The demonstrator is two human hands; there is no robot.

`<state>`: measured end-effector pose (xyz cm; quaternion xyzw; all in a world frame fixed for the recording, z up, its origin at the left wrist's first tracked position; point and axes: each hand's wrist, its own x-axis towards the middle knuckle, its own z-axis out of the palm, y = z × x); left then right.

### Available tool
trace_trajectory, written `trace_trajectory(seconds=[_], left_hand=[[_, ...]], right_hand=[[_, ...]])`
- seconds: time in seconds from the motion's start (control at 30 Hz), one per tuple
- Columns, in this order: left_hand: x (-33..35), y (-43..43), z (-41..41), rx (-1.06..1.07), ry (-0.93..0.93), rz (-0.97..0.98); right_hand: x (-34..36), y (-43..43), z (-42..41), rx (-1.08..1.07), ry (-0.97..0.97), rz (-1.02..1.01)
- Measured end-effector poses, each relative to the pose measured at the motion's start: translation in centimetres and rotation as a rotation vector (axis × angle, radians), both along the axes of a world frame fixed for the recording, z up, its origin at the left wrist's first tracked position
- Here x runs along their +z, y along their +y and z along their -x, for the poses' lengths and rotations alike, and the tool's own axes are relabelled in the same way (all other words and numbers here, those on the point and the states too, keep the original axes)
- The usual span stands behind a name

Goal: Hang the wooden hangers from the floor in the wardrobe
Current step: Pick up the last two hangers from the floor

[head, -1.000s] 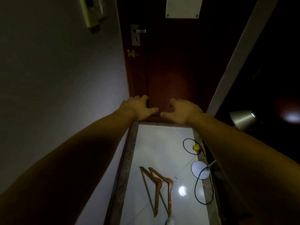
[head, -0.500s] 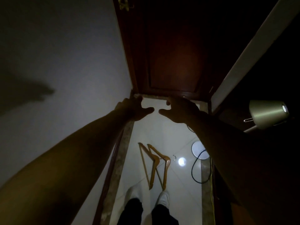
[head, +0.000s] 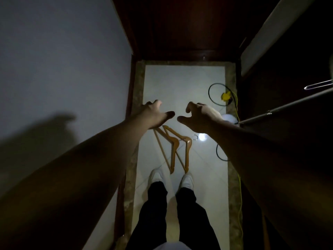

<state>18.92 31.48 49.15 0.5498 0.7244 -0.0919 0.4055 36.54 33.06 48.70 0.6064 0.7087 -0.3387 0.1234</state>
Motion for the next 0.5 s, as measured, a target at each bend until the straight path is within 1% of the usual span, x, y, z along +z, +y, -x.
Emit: trace_trajectory(seconds=[0.07,0.27,0.37,0.5], left_hand=[[-3.2,-0.3,-0.6,0.01,-0.011,0.042],[-14.7,0.3,-0.5,-0.154,0.108,0.116],[-20.8,1.0,-0.2,-0.178,0.089,0.146],[-29.7,1.0,-0.5,-0.16,0.071,0.178]], right_hand=[[-3.4,0.0,-0.1,-0.038,0.001,0.053],[-15.5,0.6,-1.5,-0.072,-0.05,0.137],[-22.6,0.5,-2.4,-0.056,-0.084,0.144],[-32.0,-0.5,-3.7,-0.099,-0.103,0.183]])
